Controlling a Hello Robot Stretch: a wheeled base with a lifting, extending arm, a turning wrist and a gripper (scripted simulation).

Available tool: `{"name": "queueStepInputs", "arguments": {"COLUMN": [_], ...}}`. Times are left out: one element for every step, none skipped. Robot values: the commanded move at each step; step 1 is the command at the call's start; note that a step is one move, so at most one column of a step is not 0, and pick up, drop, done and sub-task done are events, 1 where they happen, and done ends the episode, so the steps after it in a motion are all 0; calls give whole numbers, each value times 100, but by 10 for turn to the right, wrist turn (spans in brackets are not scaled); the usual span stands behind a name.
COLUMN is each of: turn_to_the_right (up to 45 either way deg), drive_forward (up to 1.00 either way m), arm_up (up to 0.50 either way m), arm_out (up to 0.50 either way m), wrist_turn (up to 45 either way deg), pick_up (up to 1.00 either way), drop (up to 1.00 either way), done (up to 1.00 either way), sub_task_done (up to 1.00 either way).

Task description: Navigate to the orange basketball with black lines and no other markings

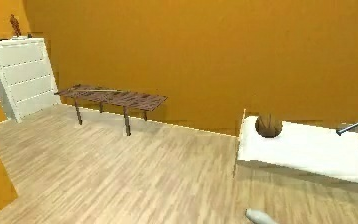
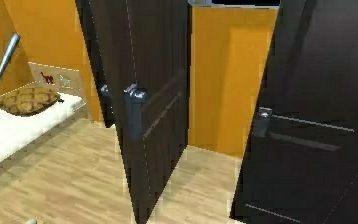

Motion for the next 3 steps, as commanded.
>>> {"name": "queueStepInputs", "arguments": {"turn_to_the_right": [0,450,0], "drive_forward": [90,0,0], "arm_up": [0,0,0], "arm_out": [0,0,0], "wrist_turn": [0,0,0], "pick_up": [0,0,0], "drop": [0,0,0], "done": [0,0,100], "sub_task_done": [0,0,0]}}
